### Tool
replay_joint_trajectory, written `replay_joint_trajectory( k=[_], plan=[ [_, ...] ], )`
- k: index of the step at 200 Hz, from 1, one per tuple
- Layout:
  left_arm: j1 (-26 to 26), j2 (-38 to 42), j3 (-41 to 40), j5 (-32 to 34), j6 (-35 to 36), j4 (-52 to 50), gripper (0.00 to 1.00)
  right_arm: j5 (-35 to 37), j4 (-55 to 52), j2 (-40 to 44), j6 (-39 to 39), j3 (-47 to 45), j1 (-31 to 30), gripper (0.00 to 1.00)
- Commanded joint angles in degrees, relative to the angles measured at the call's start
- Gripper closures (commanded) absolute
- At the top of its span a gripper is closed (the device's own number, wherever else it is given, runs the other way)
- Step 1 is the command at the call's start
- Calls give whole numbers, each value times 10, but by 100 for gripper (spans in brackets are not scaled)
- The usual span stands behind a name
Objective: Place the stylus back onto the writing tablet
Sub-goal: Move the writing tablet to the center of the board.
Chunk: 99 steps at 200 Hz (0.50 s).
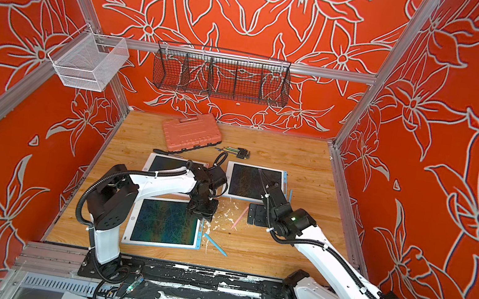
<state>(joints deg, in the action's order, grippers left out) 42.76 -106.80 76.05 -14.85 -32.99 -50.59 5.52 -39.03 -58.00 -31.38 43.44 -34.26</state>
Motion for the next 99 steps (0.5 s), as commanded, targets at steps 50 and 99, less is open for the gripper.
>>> replay_joint_trajectory(
  k=[50,99],
  plan=[
    [-16,107,-46,4,-17,-34,55,1,-47,-12,19,33,-4,3],
    [-71,193,-113,-32,-20,-18,46,-38,-46,-42,15,32,-5,5]
  ],
)
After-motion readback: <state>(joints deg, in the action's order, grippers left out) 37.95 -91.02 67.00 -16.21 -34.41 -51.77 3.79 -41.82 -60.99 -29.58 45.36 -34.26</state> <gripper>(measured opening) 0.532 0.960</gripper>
